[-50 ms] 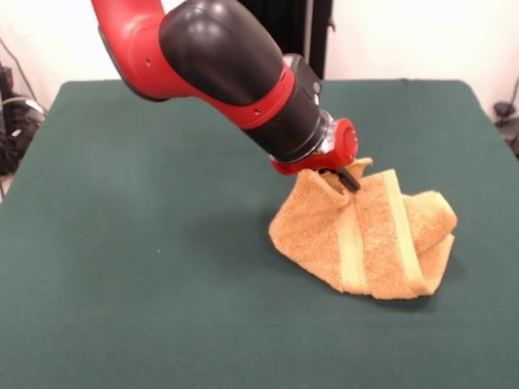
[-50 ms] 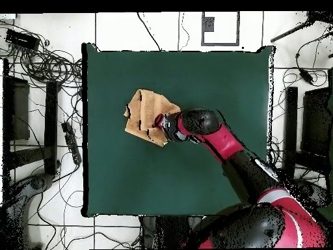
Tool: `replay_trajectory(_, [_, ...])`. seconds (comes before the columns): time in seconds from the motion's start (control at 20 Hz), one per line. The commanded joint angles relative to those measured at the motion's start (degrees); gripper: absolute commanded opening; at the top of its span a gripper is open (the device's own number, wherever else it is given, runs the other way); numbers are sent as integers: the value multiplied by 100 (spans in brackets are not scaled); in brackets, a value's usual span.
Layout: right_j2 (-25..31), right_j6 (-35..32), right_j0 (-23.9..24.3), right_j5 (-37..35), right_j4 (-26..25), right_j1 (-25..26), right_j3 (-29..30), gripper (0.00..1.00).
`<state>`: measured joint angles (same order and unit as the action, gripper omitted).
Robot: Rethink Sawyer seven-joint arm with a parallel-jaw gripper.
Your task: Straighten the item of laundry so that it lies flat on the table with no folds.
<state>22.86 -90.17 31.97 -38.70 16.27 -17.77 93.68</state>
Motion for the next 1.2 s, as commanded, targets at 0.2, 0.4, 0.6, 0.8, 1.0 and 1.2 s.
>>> replay_trajectory(0.2, [49, -361, -141, -479, -264, 207, 162, 0])
replay_trajectory(0.4, [-248, -162, -254, -407, -665, 356, -258, 0])
replay_trajectory(0.6, [-246, -78, -215, -518, -816, 511, -561, 0])
replay_trajectory(0.8, [-86, 129, -38, -627, -928, 669, -712, 0])
replay_trajectory(1.0, [-15, 330, 37, -781, -1059, 827, -931, 0])
replay_trajectory(1.2, [79, 348, 113, -867, -1073, 913, -1034, 0])
